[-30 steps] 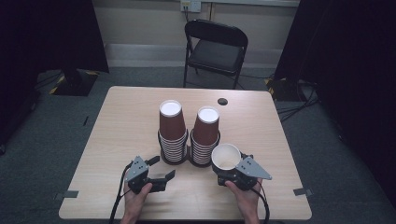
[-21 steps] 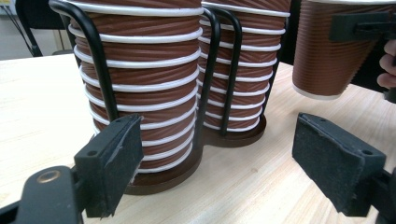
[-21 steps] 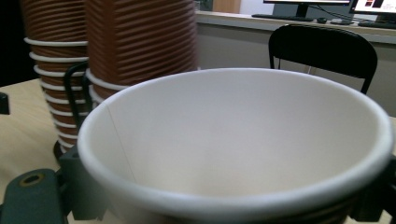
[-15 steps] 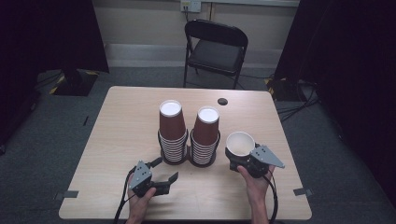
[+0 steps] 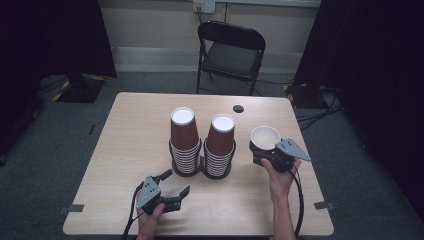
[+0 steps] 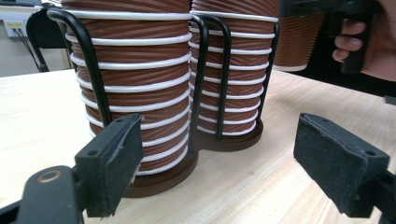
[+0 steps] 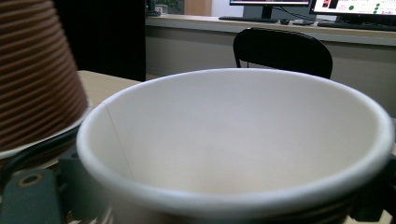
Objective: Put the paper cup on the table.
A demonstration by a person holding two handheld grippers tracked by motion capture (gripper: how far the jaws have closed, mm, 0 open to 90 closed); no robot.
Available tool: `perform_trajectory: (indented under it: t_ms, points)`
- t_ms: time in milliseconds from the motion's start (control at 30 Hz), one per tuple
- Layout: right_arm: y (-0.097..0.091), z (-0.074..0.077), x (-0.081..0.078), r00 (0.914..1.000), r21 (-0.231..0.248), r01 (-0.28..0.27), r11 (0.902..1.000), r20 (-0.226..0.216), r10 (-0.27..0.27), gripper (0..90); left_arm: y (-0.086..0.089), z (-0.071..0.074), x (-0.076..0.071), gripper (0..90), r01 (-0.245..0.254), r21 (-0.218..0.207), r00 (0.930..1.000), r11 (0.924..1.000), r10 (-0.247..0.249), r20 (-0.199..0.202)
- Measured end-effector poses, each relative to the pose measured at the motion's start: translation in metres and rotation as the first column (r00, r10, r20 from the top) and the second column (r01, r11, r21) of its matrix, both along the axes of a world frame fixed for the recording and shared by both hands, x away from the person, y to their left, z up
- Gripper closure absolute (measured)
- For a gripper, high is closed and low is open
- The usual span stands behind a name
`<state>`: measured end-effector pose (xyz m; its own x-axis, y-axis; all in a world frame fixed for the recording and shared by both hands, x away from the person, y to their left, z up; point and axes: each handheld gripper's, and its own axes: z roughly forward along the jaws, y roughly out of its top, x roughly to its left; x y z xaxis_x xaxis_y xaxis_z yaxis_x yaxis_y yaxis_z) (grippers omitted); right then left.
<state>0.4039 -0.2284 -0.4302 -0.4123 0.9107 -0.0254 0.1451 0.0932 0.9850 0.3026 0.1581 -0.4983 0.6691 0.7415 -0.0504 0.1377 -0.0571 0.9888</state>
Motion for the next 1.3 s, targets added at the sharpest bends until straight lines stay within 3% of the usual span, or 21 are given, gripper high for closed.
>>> perform_trajectory:
  t_ms: [300,700,967,1167,1300]
  points:
    - [-0.003,-0.003,0.03,0.9997,0.007,0.021,0.9997,-0.014,-0.021,10.0,-0.001,0.0,0.0,15.6,0.001,0.004,1.0,1.0,-0.001,0.006]
    - [0.001,-0.028,0.058,0.9975,0.036,0.015,0.9992,-0.069,-0.013,9.2,-0.001,0.0,-0.001,15.7,-0.001,0.007,0.9999,1.0,0.0,0.014]
    - [0.005,-0.045,0.067,0.9947,0.037,0.007,0.9993,-0.102,-0.003,8.8,-0.001,0.0,-0.002,15.7,0.002,0.002,0.9999,1.0,-0.002,0.013]
    - [0.004,-0.055,0.065,0.9934,0.05,0.014,0.9986,-0.114,-0.008,9.3,-0.001,0.0,-0.002,15.7,-0.005,0.0,0.9999,1.0,0.005,0.013]
    - [0.001,-0.062,0.062,0.9864,0.027,0.019,0.9994,-0.164,-0.014,11.4,-0.001,0.0,-0.002,15.7,-0.006,0.003,0.9998,1.0,0.006,0.018]
